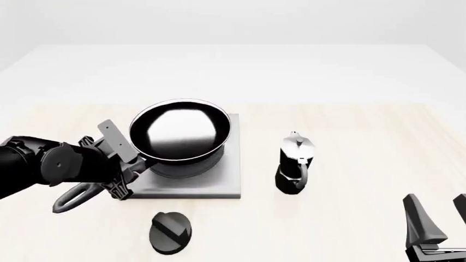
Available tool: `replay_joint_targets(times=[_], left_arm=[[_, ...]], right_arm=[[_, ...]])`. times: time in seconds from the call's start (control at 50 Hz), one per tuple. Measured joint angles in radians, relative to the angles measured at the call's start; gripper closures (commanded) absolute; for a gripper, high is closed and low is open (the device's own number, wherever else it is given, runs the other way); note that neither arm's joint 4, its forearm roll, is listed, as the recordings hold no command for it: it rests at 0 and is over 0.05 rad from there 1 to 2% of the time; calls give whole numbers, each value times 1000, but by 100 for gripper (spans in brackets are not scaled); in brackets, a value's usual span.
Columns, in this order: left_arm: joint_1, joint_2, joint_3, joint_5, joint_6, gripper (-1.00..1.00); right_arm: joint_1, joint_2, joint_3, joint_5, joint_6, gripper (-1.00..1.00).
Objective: Turn on the stove and put the frying pan on it.
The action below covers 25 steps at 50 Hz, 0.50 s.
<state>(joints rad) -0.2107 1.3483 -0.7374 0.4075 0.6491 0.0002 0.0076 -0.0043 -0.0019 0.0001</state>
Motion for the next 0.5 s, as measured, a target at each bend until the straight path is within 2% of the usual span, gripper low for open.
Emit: replay_joint_targets(times=[0.28,0.3,0.5], left_arm=[[11,26,-4,-18,10,100],[13,29,-5,-20,12,-100],[15,37,-15,-28,21,-100]], right_arm=[[0,0,0,0,0,-100],[0,0,0,0,0,-100],[0,0,0,0,0,-100]])
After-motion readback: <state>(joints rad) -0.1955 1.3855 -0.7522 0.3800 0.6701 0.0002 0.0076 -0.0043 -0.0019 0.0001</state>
